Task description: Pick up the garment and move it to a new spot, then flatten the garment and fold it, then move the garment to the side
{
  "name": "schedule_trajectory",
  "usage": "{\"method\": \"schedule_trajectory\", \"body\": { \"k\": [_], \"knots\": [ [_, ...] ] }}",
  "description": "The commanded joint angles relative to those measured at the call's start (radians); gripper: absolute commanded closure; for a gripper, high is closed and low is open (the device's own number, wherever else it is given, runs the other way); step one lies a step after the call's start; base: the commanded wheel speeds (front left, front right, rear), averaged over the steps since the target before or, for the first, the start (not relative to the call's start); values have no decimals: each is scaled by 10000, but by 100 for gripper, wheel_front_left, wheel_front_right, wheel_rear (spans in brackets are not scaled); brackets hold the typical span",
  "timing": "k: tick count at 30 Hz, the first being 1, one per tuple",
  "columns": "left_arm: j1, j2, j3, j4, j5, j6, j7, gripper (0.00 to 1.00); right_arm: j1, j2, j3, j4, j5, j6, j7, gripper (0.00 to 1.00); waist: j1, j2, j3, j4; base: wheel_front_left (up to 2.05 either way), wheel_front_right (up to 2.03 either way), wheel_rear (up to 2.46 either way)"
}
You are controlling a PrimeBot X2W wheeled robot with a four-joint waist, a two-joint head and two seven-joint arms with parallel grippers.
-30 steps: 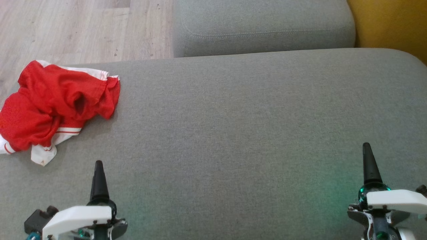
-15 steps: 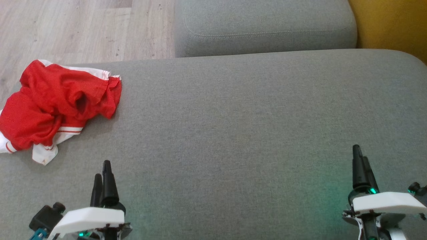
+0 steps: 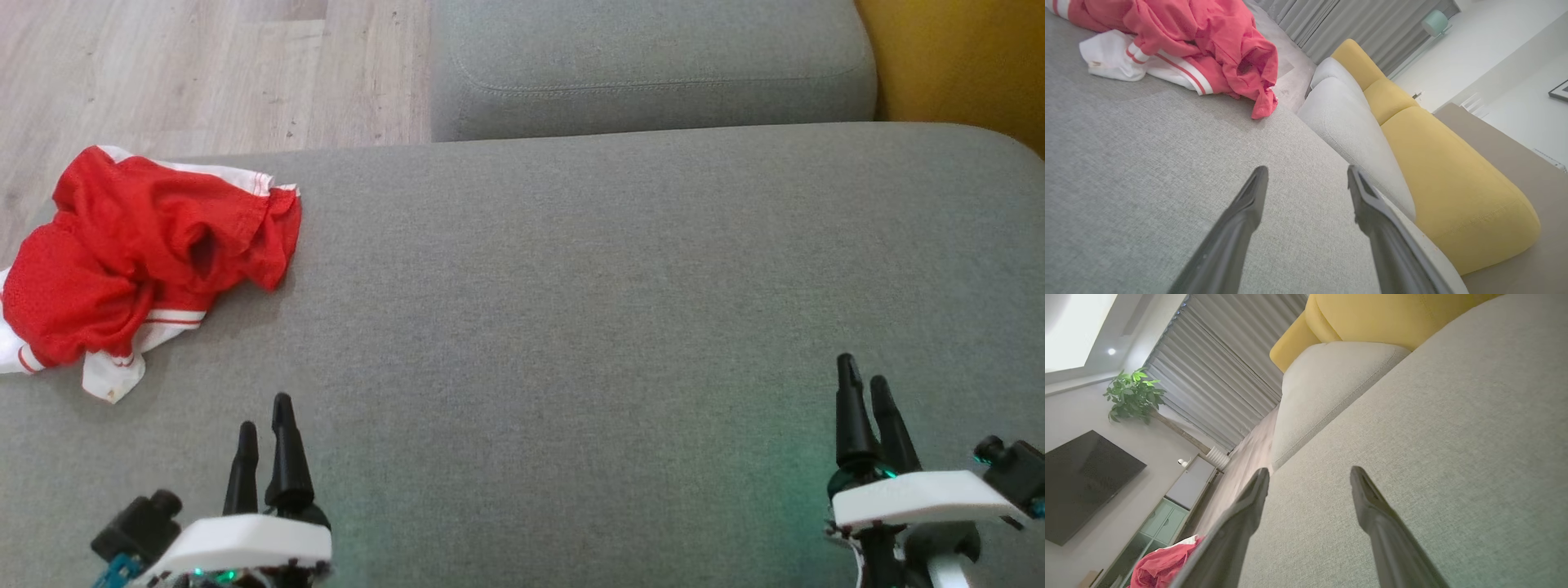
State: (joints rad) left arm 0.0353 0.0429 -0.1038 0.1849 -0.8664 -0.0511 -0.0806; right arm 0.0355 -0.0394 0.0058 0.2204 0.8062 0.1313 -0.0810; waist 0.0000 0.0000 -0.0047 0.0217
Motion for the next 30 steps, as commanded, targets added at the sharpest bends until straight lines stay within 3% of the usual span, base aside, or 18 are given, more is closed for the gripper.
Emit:
{"method": "schedule_trajectory", "body": {
  "k": [1, 30],
  "knots": [
    [-156, 51, 53, -379, 344, 45, -144, 0, -206, -70, 224, -368, -358, -2, -153, 0, 0, 0, 0, 7, 0, 0, 0],
    [13, 63, -287, 37, 3885, 469, -1006, 0, -131, -90, 681, -461, -4162, -4, -1008, 0, 0, 0, -80, 144, 0, 0, 0]
  ]
}}
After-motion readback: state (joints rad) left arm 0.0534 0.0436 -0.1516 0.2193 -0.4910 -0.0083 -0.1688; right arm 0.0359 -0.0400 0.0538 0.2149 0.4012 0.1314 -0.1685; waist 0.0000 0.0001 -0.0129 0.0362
